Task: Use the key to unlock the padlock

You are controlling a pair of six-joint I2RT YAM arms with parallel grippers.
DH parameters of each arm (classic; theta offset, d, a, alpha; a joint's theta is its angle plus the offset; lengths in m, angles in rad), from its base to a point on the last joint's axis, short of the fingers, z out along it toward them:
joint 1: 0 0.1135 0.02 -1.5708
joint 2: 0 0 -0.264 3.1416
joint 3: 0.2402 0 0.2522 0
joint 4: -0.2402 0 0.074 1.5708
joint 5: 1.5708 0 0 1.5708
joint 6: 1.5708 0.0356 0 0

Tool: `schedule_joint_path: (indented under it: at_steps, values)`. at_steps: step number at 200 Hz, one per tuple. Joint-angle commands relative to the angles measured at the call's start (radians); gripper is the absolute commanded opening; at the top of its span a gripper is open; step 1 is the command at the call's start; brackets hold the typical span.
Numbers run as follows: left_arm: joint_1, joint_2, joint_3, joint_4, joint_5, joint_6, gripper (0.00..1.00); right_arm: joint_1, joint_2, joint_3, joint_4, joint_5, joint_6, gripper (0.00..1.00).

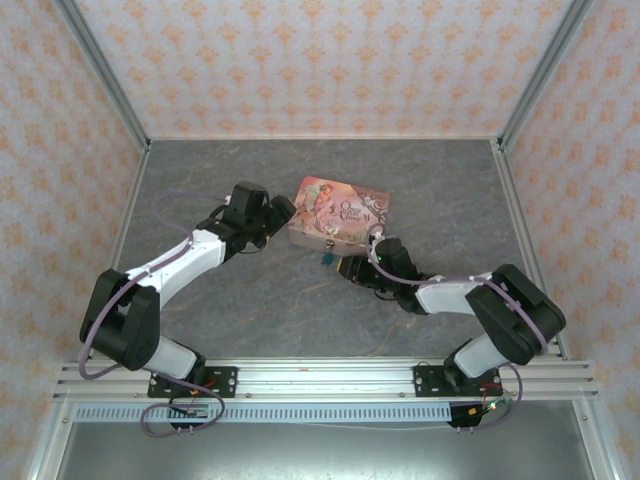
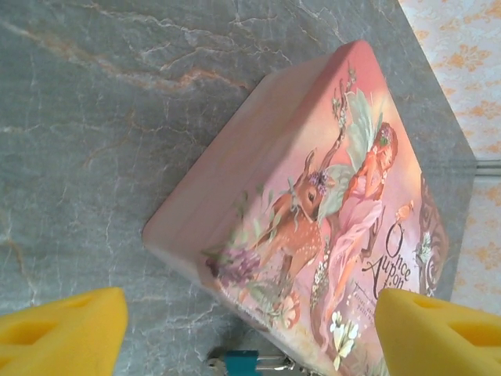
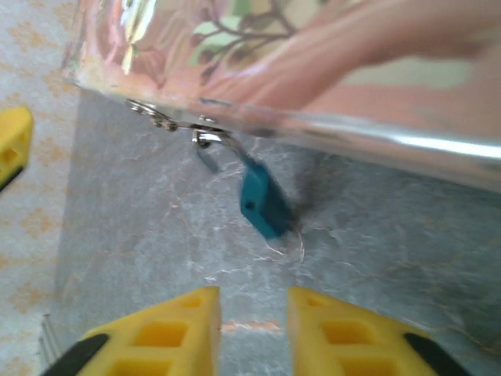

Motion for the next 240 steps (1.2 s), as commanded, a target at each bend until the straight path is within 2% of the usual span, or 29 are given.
schedule_joint_path:
  at_steps: [1,35,79,129,181,211,240]
  values:
    - [0.022,0.051,0.054,-0.056,0.014,0.090,0.83,-0.012,-0.085,-0.001,-0.123,0.039,-0.058,0.38]
    - [0.030,0.147,0.135,-0.071,0.079,0.152,0.83,-0.018,-0.154,0.014,-0.170,0.027,-0.087,0.56]
    - [0.030,0.250,0.212,-0.134,0.104,0.195,0.82,-0.022,-0.125,0.081,-0.190,-0.003,-0.106,0.72]
    - [0.030,0.255,0.120,-0.120,0.096,0.170,0.82,-0.098,-0.053,0.140,-0.151,-0.057,-0.140,0.74]
    - [0.024,0.166,-0.072,-0.053,0.097,0.119,0.82,-0.172,0.001,0.180,-0.056,-0.117,-0.249,0.75]
    - [0.012,0.098,-0.146,-0.040,0.082,0.091,0.82,-0.186,-0.002,0.144,0.044,-0.147,-0.292,0.76]
    - [-0.001,0.040,-0.177,-0.052,0.060,0.075,0.82,-0.187,-0.043,0.033,0.193,-0.154,-0.287,0.77]
